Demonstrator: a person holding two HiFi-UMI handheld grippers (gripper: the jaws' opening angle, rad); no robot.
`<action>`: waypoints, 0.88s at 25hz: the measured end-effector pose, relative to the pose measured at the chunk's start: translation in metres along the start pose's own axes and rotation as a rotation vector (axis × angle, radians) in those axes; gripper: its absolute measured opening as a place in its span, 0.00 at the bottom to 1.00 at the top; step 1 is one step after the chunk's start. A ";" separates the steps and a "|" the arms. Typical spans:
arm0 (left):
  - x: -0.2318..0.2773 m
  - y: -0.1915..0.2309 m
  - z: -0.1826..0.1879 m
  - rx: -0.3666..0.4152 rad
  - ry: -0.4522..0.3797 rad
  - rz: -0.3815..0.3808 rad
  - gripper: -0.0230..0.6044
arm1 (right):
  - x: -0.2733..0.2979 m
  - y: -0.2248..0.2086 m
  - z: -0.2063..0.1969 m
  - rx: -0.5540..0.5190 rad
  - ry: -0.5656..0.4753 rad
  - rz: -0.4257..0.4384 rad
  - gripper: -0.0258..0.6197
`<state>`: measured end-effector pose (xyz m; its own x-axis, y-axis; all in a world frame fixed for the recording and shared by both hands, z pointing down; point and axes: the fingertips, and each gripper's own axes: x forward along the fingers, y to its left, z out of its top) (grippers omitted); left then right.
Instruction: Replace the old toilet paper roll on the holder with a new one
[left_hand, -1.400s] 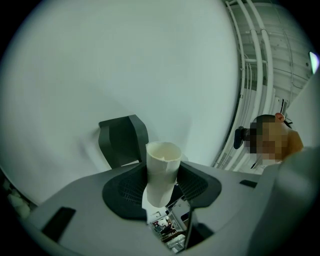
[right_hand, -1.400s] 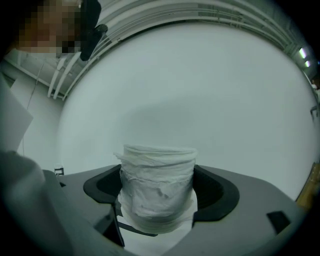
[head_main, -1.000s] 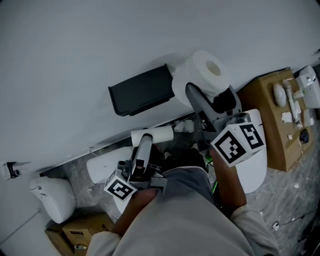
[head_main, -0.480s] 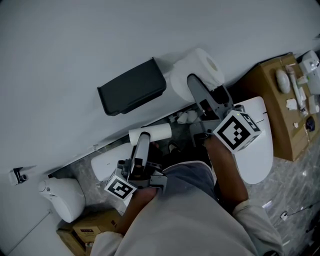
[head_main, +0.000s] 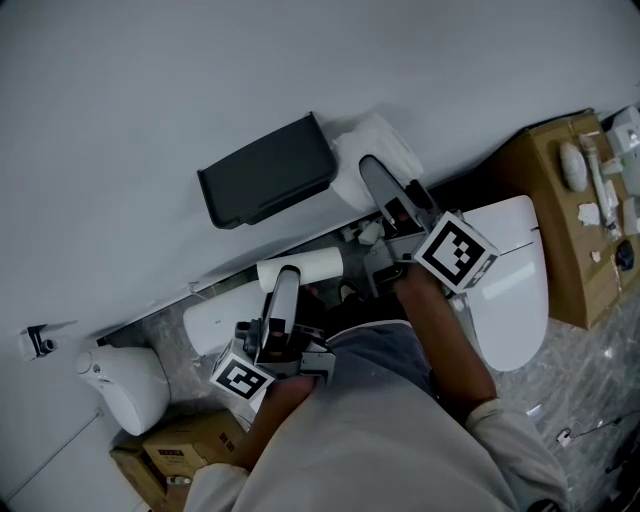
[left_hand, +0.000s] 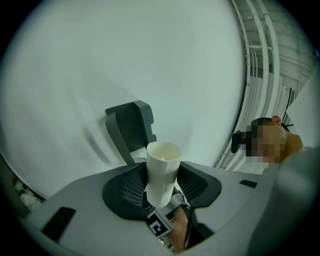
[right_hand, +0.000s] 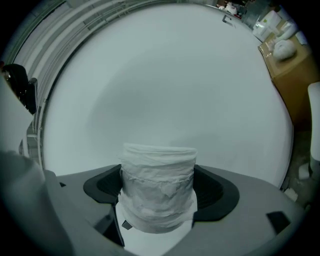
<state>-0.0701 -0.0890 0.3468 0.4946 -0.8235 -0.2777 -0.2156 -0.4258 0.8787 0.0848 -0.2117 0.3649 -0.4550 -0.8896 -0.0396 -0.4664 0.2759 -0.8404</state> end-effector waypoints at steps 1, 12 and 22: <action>-0.004 0.004 0.001 0.011 -0.001 0.013 0.32 | 0.001 -0.001 -0.002 0.012 0.003 0.002 0.72; 0.001 -0.002 -0.001 -0.041 -0.044 -0.003 0.32 | 0.003 -0.020 -0.034 0.277 0.036 0.030 0.72; -0.010 0.006 0.007 -0.024 -0.080 0.012 0.32 | 0.001 -0.011 -0.056 0.296 0.086 0.138 0.71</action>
<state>-0.0824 -0.0858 0.3517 0.4229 -0.8565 -0.2960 -0.2004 -0.4069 0.8912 0.0472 -0.1956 0.4044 -0.5667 -0.8138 -0.1287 -0.1608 0.2625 -0.9514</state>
